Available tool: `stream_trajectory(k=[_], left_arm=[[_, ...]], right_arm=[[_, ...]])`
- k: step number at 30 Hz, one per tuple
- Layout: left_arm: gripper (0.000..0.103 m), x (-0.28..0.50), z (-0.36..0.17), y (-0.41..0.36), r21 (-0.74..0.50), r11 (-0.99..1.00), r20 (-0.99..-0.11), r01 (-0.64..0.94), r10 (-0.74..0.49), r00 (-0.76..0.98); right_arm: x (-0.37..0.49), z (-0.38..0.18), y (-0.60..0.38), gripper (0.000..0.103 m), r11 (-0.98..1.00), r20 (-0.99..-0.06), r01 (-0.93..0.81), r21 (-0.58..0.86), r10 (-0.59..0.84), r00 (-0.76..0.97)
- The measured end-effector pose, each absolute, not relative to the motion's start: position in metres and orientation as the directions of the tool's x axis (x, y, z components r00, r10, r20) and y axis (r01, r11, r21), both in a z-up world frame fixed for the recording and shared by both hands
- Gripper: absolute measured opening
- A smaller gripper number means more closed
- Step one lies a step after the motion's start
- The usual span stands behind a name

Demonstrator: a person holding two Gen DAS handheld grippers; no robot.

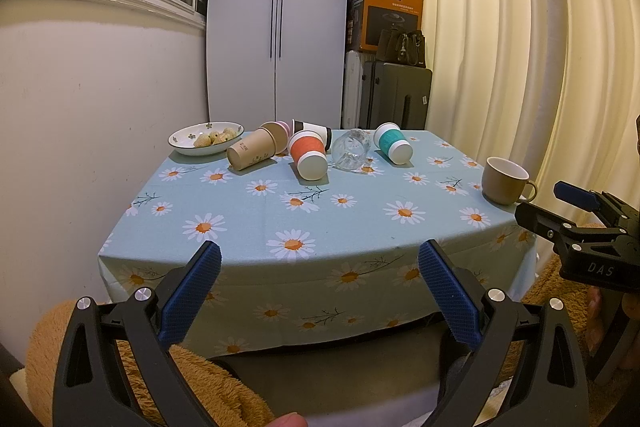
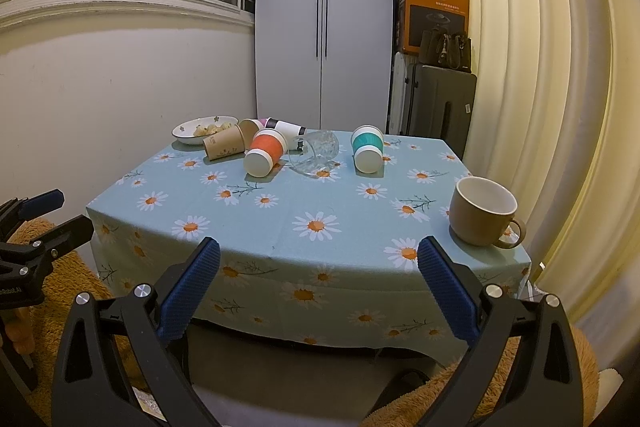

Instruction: Flip cup upright

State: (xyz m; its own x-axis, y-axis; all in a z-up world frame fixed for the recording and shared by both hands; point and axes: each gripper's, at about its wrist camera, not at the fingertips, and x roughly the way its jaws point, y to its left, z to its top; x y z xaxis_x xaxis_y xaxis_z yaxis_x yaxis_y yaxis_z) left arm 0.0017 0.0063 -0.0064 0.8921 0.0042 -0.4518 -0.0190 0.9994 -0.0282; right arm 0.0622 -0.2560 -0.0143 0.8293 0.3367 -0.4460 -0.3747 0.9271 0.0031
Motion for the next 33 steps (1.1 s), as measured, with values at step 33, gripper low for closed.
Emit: stream_trajectory(k=[33], left_arm=[[0.096, 0.017, -0.003, 0.021, -0.137, 0.99, -0.5, 0.026, -0.092, 0.861]], right_arm=[[0.069, -0.003, -0.248, 0.098, 0.905, -0.441, -0.425, -0.01, 0.377, 0.814]])
